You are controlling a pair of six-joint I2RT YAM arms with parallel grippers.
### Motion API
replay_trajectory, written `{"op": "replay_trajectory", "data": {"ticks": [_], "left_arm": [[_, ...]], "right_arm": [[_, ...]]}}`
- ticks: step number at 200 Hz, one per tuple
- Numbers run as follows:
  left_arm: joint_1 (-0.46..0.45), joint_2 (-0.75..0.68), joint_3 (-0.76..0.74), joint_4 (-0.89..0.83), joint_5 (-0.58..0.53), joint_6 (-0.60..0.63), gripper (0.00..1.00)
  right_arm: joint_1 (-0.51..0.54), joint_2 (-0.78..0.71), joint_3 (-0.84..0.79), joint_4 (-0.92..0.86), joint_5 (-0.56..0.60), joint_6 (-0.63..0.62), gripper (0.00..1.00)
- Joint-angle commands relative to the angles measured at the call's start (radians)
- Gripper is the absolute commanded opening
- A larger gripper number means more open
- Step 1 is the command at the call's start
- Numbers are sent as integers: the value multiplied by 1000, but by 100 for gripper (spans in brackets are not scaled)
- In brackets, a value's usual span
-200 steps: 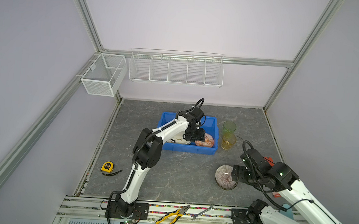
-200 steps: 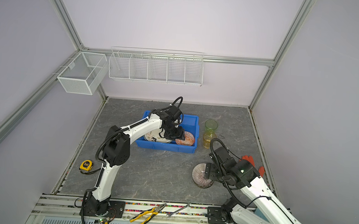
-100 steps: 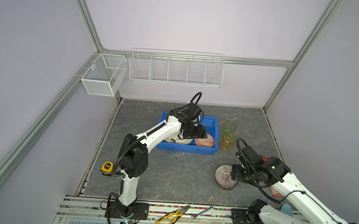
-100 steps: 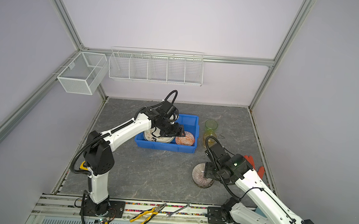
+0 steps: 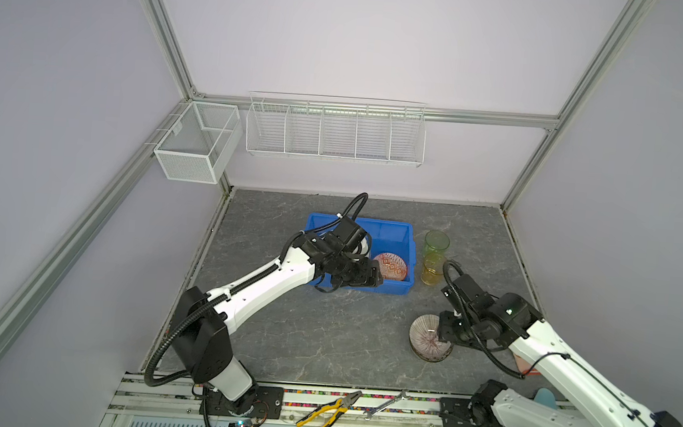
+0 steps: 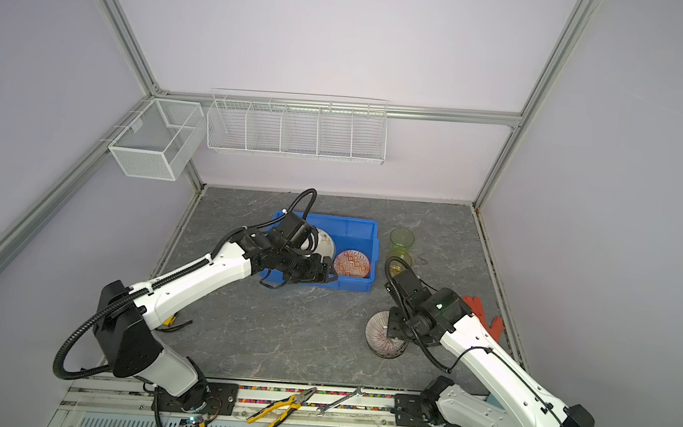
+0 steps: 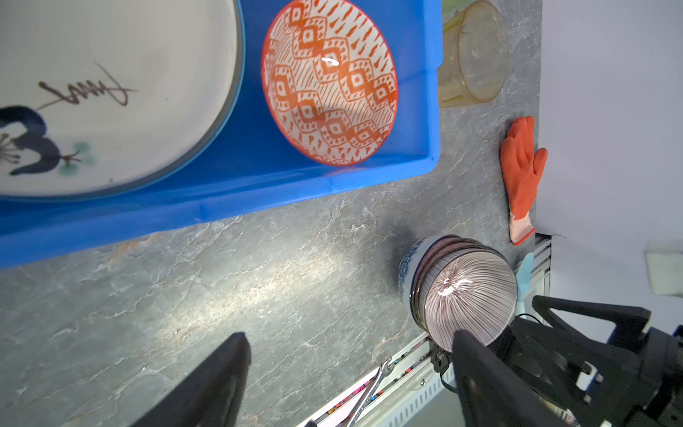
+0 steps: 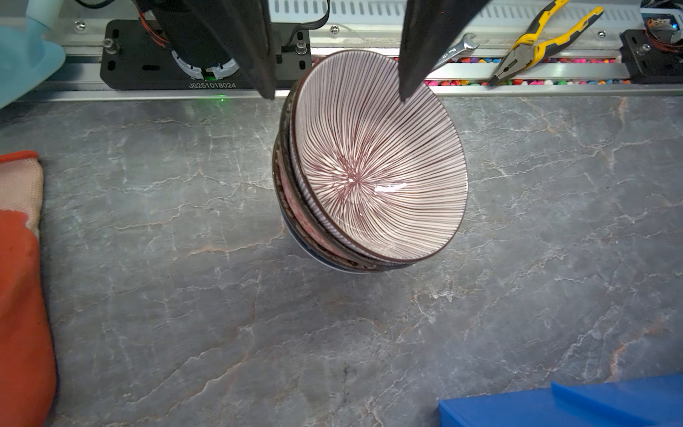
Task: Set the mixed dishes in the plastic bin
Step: 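Withdraw the left gripper from the bin while the right gripper grips the striped bowls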
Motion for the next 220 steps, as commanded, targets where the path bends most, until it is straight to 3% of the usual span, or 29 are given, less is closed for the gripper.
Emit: {"op": "replay_trajectory", "data": {"ticks": [1, 220], "left_arm": [[-2, -37, -46, 36, -20, -39, 86], [-9, -51, -172, 134, 37, -88, 86]], "right_arm": [[11, 15, -8, 15, -12, 1, 54], [14, 60, -87, 102, -21, 30, 48]]}}
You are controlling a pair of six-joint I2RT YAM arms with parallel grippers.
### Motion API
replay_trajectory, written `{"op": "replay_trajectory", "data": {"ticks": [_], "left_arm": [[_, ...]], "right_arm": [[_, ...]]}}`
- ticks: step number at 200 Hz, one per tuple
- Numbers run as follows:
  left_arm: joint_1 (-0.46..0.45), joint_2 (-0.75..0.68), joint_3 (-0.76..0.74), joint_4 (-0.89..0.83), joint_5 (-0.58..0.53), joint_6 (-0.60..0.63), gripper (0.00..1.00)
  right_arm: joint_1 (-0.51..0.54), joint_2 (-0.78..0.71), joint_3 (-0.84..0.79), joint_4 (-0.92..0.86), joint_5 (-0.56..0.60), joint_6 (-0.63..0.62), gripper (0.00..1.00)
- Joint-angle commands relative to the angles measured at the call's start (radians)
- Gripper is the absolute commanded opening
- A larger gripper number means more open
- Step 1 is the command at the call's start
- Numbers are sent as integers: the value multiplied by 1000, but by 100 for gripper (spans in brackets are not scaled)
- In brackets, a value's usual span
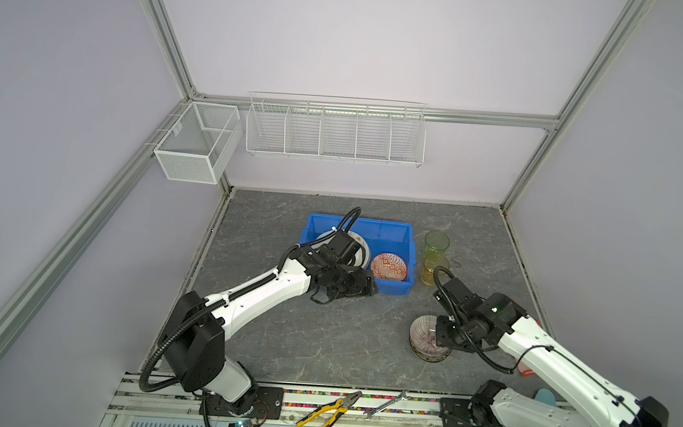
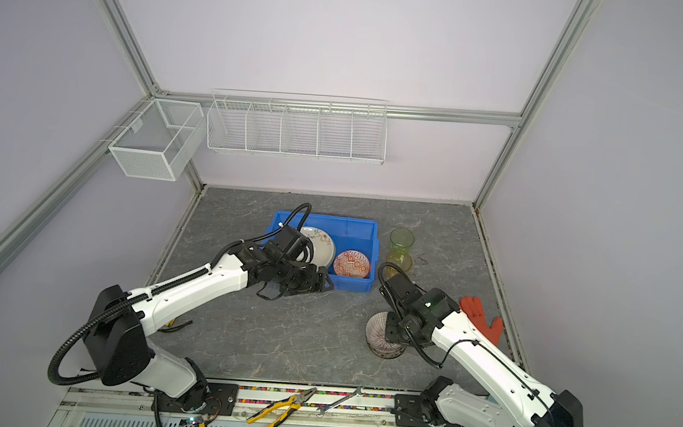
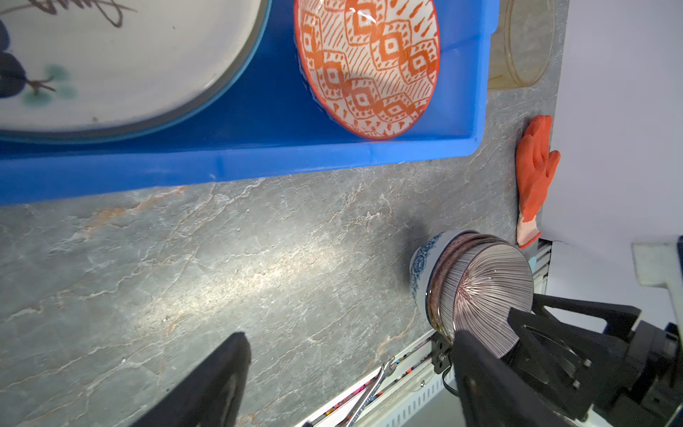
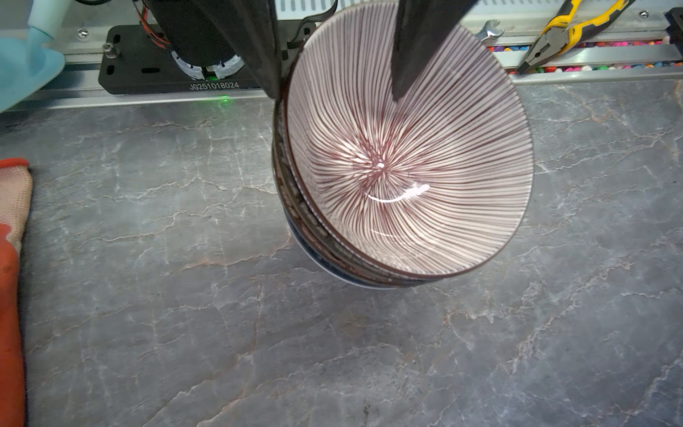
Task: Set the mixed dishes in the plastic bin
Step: 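Withdraw the left gripper from the bin while the right gripper grips the striped bowls, then move the left gripper to the purple striped bowl stack beside the right gripper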
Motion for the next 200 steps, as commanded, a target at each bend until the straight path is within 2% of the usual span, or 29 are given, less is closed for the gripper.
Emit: {"op": "replay_trajectory", "data": {"ticks": [1, 37, 105, 177, 200], "left_arm": [[-7, -14, -19, 23, 9, -16, 86], [-12, -9, -28, 32, 16, -20, 86], [-35, -3, -14, 33, 5, -27, 85], [-145, 4, 16, 47, -34, -80, 85], [-184, 23, 17, 66, -37, -99, 85]], "right_arm": [[6, 12, -18, 68, -20, 15, 48], [5, -10, -50, 83, -17, 25, 44], [6, -63, -30, 57, -5, 30, 43], [4, -108, -30, 65, -17, 43, 42], [2, -105, -3, 42, 11, 45, 43]]}}
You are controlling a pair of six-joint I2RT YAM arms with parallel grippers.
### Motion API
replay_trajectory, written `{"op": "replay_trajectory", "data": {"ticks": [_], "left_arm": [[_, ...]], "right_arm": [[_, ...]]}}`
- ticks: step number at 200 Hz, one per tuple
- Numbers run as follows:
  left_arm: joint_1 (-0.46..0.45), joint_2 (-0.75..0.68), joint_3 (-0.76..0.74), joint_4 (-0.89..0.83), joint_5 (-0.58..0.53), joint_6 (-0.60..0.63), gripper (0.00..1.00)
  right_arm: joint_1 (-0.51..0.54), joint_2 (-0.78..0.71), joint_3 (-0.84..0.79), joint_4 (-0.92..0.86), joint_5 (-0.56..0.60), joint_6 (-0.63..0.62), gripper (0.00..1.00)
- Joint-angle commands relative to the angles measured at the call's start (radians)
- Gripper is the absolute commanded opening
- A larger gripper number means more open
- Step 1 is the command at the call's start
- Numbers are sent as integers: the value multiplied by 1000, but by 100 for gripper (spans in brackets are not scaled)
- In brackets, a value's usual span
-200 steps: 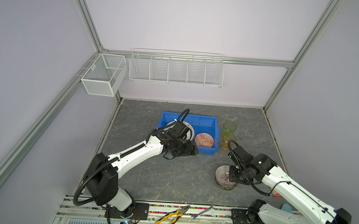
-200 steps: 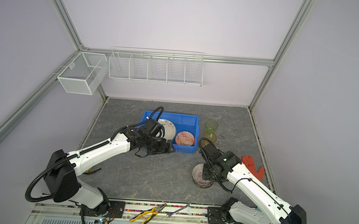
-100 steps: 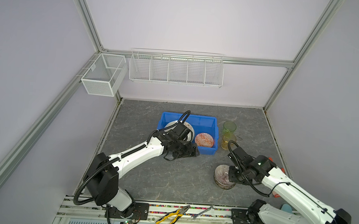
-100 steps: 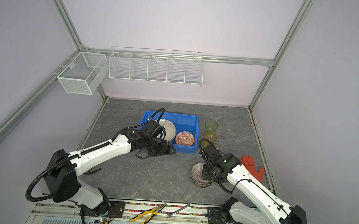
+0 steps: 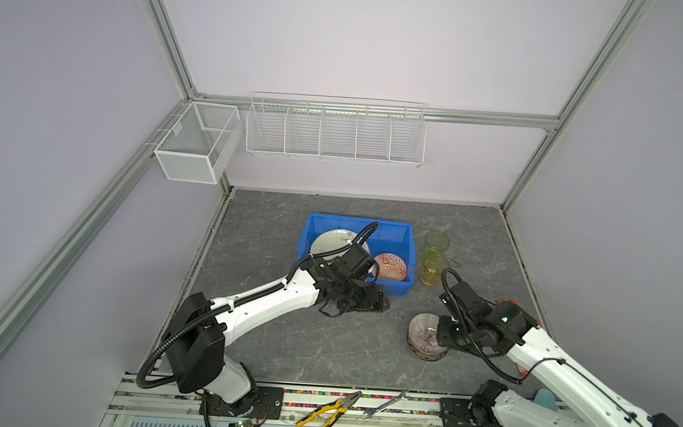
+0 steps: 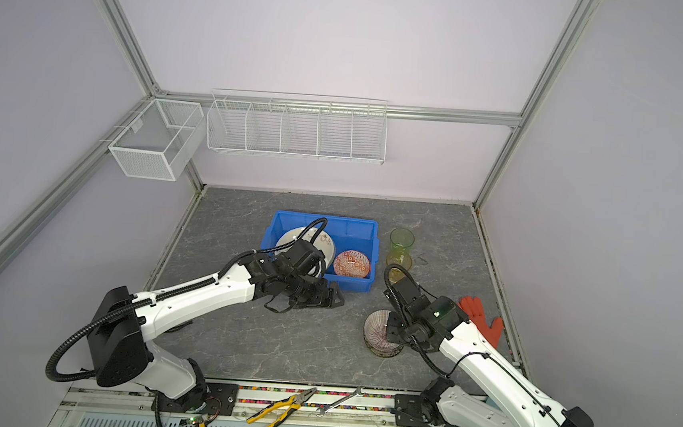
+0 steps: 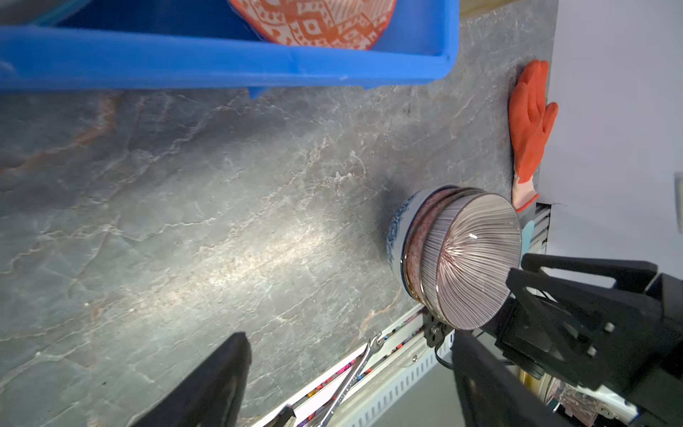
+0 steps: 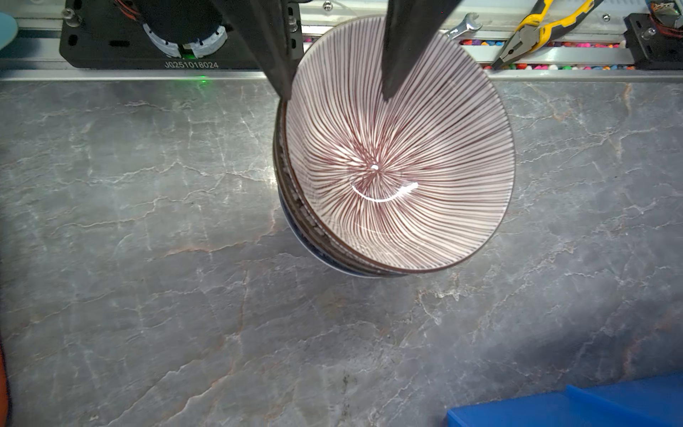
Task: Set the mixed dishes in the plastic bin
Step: 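Move the left gripper to the purple striped bowl stack beside the right gripper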
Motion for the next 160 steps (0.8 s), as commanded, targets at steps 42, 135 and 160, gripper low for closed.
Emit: {"op": "replay_trajectory", "data": {"ticks": [42, 135, 160], "left_arm": [[-109, 60, 55, 50, -35, -61, 85], [-167, 92, 73, 63, -47, -84, 85], [-167, 92, 74, 64, -48, -84, 85]], "right_arm": [[-1, 17, 38, -43, 54, 20, 44], [-31, 67, 27, -26, 55, -11, 37], [-40, 75, 20, -20, 50, -16, 36]]}}
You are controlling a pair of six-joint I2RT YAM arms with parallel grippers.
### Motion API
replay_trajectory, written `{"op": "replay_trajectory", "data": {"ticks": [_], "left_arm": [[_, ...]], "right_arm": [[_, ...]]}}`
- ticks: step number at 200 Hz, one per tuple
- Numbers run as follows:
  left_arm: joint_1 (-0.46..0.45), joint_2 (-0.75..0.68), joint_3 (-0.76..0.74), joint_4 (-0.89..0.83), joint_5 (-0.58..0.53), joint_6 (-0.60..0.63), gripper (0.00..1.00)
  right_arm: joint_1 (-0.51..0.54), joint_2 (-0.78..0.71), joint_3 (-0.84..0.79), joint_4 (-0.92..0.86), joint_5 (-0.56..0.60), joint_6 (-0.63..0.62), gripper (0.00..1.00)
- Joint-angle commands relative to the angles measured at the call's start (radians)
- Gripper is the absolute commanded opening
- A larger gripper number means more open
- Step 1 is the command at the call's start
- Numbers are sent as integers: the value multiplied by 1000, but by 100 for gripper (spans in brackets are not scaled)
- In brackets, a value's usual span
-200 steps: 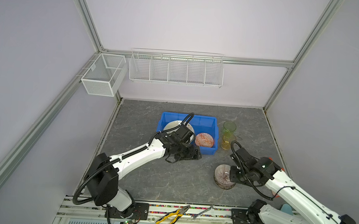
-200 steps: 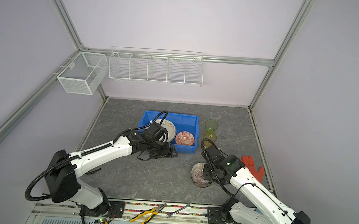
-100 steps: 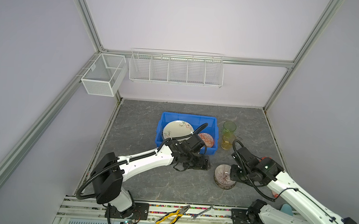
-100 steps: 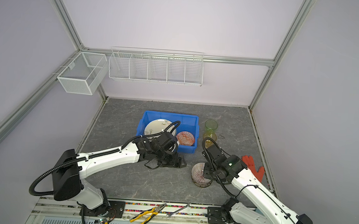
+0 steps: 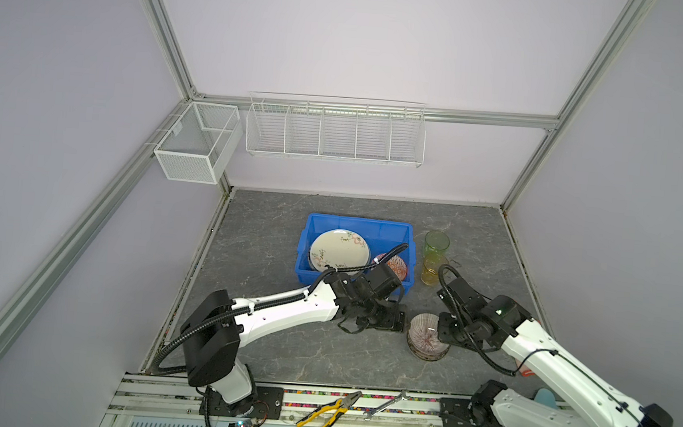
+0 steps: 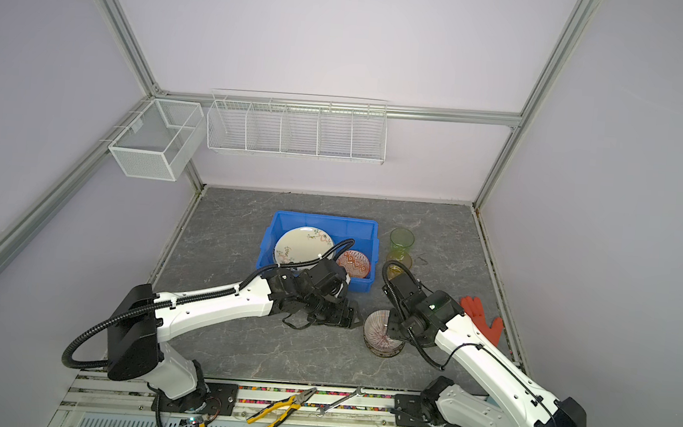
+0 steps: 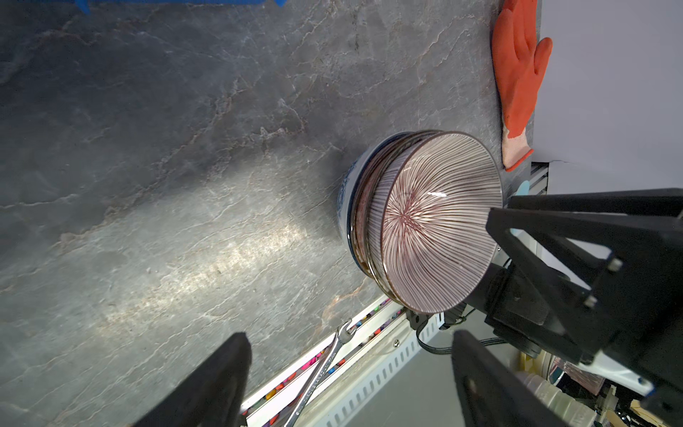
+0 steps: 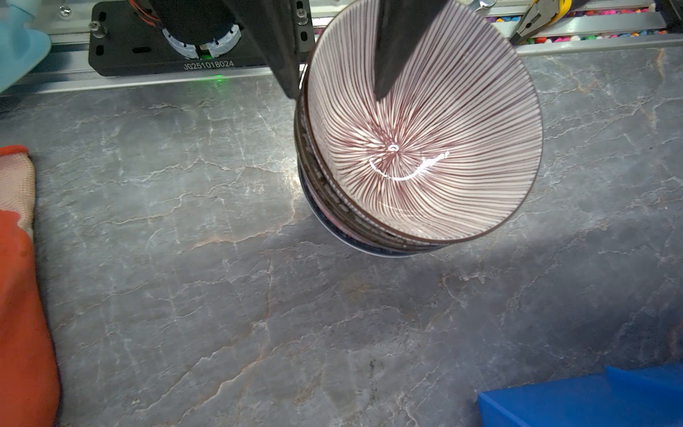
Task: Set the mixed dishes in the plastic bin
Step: 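Move the left gripper to the purple striped bowl stack beside the right gripper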
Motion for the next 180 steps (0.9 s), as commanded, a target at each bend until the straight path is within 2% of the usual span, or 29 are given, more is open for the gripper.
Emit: {"op": "replay_trajectory", "data": {"ticks": [1, 131, 180], "left_arm": [[-6, 13, 32, 10, -18, -12, 85], [-6, 17, 28, 11, -20, -10, 85], [-6, 20, 26, 13, -18, -11, 85]], "right_arm": [[-11, 10, -3, -5, 4, -9, 36], [-34, 38, -60, 47, -25, -22, 32], [-37, 32, -63, 56, -33, -25, 27]]}}
